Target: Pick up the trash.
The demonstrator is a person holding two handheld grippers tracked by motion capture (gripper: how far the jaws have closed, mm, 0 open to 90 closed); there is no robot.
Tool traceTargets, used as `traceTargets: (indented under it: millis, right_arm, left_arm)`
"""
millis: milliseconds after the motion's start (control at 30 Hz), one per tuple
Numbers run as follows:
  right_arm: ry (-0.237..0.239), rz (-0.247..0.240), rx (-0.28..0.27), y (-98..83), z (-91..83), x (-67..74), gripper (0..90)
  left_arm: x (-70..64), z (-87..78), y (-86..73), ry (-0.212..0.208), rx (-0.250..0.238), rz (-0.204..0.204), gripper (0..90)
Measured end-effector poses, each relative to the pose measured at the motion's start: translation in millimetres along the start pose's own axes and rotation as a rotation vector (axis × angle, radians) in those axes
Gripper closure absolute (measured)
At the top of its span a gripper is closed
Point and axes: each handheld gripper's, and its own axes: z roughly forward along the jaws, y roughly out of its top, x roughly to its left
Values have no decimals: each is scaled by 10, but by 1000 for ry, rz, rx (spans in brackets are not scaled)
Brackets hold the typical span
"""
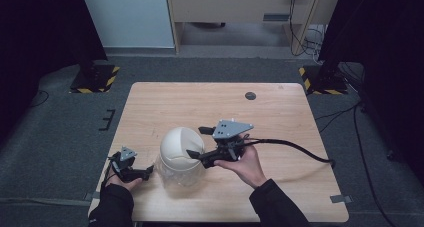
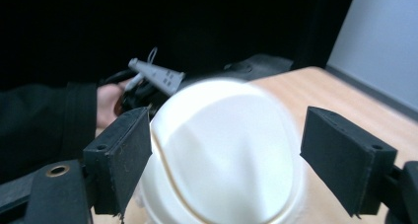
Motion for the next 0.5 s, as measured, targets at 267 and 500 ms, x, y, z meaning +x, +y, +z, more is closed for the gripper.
traceTargets:
  millis: [267,500]
  right_arm:
    - [36,14,88,-226,260,78,211]
    - [70,45,136,-335,391,97,207]
  left_arm:
    - [0,1,1,-1,0,1,2]
    - [-1,2,2,-1,1,2,2]
